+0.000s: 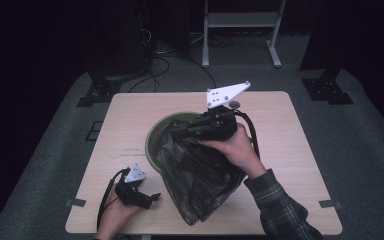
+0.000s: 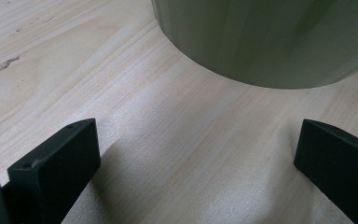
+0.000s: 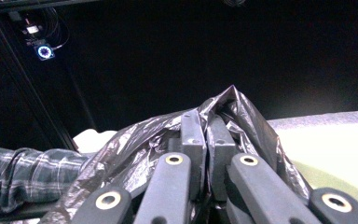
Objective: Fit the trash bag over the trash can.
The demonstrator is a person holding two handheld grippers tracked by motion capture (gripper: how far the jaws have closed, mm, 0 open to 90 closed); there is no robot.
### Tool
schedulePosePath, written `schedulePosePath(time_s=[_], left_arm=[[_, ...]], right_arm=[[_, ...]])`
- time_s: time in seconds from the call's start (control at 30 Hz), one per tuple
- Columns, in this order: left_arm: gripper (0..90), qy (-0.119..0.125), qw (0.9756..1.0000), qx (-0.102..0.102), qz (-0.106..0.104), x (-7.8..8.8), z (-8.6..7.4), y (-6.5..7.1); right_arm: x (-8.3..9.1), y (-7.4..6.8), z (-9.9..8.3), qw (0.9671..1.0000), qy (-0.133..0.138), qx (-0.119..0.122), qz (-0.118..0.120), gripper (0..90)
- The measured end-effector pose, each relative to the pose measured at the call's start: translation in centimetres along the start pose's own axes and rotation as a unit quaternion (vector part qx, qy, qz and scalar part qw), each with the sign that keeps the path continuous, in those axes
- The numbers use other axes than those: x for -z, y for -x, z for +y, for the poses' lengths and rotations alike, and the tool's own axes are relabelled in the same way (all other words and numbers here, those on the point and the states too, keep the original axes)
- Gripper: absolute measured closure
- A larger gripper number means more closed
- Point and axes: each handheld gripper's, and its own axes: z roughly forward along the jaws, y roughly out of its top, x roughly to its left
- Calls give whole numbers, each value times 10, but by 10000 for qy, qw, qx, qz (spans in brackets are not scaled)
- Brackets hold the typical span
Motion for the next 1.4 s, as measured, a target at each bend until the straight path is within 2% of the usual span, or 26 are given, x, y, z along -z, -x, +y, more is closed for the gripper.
schedulePosePath(time_s=[0.37,0.53,0.63,0.83,0.97,1.2,1.4], left_arm=[[0,-1,10000,-2,-3,0,0,0],[0,-6,10000,-2,-2,0,0,0],[0,-7,10000,-26,-21,0,0,0],[0,-7,10000,-28,-24,0,0,0],[0,-4,10000,-31,-27,0,0,-1],[0,-5,10000,-30,-33,0,0,-1],[0,-14,10000,-39,-32,0,0,-1]], right_arm=[[-44,20,24,9997,-54,46,239,884],[-63,34,30,9991,-3,-45,423,885],[-72,44,34,9984,76,-179,539,885],[-84,50,37,9974,162,-305,638,884],[-75,45,32,9978,110,-277,586,884],[-36,34,11,9994,-35,-249,228,883],[-12,27,-14,9984,-509,-182,-148,879]])
